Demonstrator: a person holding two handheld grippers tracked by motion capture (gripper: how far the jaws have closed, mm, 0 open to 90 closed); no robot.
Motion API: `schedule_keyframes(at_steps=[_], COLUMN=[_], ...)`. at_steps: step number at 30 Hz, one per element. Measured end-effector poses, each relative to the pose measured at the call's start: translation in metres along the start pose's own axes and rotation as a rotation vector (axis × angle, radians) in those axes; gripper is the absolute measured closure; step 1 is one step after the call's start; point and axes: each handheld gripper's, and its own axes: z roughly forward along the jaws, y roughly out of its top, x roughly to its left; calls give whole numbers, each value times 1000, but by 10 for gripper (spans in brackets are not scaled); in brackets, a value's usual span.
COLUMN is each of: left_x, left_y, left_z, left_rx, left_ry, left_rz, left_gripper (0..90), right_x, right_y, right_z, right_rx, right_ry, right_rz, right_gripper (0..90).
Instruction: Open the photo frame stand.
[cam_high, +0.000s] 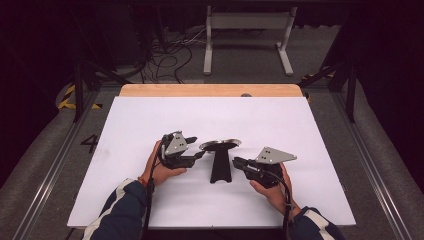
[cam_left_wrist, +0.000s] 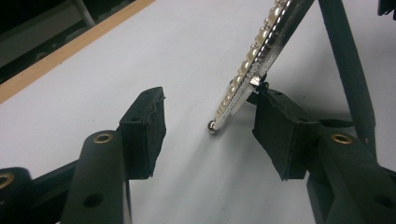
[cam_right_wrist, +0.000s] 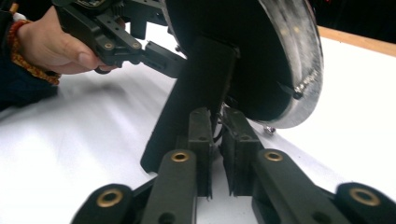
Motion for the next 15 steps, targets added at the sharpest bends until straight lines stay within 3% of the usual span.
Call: schedule_keyframes(at_steps=[7, 15], left_x=[0, 0], left_y=[1, 2], left_z=[-2, 0], left_rx=[-2, -10], left_ry=[-11, -65], left_rz=[7, 8], left_gripper=[521, 623], right_x=[10, 21], right_y=[5, 7], right_z=[0, 8], right_rx=[-16, -9], right_ry=[-21, -26], right_rz=[-18, -29], right_gripper=[899, 900])
